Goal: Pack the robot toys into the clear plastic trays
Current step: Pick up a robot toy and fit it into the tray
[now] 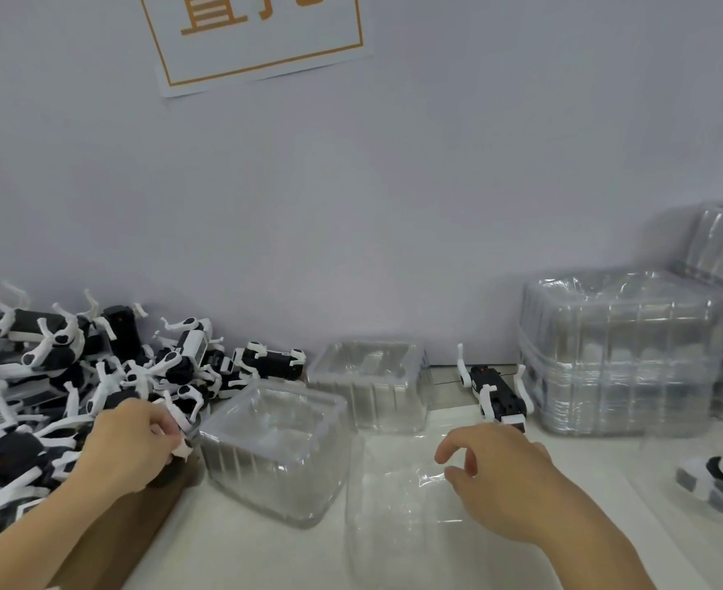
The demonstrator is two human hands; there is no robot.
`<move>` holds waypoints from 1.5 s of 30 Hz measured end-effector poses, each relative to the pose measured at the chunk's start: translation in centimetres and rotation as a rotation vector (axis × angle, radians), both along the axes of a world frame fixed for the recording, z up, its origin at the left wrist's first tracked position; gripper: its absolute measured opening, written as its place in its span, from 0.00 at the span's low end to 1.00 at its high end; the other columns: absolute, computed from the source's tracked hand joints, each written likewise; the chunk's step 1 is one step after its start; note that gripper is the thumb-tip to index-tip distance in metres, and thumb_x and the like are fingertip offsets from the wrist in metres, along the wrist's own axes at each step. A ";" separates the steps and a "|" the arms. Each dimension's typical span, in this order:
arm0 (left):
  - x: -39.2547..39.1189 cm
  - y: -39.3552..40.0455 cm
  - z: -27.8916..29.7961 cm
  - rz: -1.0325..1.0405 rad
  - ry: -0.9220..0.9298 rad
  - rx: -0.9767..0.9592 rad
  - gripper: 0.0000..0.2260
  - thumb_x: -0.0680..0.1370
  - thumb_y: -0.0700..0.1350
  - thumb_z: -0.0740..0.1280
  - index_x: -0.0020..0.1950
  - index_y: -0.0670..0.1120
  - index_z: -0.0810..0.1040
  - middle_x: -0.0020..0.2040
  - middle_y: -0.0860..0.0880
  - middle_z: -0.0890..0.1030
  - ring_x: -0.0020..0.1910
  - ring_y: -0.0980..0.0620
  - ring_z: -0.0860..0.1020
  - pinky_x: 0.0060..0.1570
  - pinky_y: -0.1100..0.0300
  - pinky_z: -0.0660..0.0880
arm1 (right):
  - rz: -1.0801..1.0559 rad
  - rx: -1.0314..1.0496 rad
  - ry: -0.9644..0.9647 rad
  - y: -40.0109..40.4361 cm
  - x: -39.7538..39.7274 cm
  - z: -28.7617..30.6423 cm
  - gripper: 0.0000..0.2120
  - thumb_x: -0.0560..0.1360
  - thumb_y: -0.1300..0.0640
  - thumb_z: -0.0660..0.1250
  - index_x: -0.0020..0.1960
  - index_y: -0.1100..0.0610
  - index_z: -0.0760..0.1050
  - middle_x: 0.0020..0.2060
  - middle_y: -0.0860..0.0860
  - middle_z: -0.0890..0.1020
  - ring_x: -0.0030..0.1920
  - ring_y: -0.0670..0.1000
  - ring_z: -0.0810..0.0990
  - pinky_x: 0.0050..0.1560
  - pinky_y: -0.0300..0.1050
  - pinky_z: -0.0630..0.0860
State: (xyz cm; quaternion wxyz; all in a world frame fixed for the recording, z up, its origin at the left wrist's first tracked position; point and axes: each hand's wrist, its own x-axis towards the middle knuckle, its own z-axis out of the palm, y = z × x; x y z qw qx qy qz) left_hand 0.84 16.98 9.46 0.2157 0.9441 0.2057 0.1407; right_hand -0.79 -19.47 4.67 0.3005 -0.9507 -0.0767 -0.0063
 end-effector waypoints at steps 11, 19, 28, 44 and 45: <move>-5.8 -11.5 5.4 -0.202 -0.478 -0.279 0.14 0.72 0.32 0.73 0.34 0.50 0.83 0.30 0.56 0.83 0.29 0.59 0.80 0.31 0.66 0.74 | -0.019 0.332 -0.273 1.6 0.3 1.4 0.07 0.81 0.49 0.62 0.48 0.42 0.79 0.39 0.42 0.80 0.43 0.39 0.77 0.42 0.31 0.71; -6.0 -20.7 -0.8 -0.529 -0.582 -0.456 0.23 0.71 0.26 0.71 0.31 0.55 0.81 0.34 0.58 0.84 0.37 0.57 0.83 0.38 0.70 0.76 | 0.242 1.140 0.174 2.5 -0.3 2.6 0.19 0.75 0.31 0.62 0.51 0.44 0.81 0.46 0.49 0.85 0.51 0.54 0.85 0.54 0.58 0.81; -4.7 -19.5 -2.7 -0.716 -0.565 -0.409 0.15 0.78 0.37 0.69 0.49 0.58 0.85 0.47 0.66 0.83 0.51 0.60 0.81 0.50 0.68 0.76 | -0.214 1.020 -0.276 2.7 0.4 1.7 0.04 0.77 0.49 0.68 0.48 0.39 0.75 0.42 0.41 0.84 0.42 0.43 0.84 0.43 0.48 0.79; -2.0 -18.7 -7.8 -0.338 -0.119 -0.706 0.17 0.82 0.36 0.60 0.67 0.53 0.69 0.66 0.53 0.72 0.64 0.56 0.71 0.55 0.69 0.66 | -0.038 0.024 -0.208 0.3 0.7 0.3 0.19 0.73 0.58 0.72 0.57 0.38 0.74 0.49 0.38 0.71 0.54 0.47 0.71 0.51 0.45 0.72; -2.0 -18.8 -7.7 -0.339 -0.104 -0.712 0.18 0.82 0.37 0.59 0.69 0.53 0.68 0.66 0.53 0.72 0.65 0.55 0.70 0.57 0.67 0.66 | -0.034 -0.011 -0.203 0.4 0.7 0.2 0.19 0.72 0.58 0.72 0.57 0.39 0.74 0.48 0.38 0.69 0.54 0.48 0.70 0.53 0.47 0.72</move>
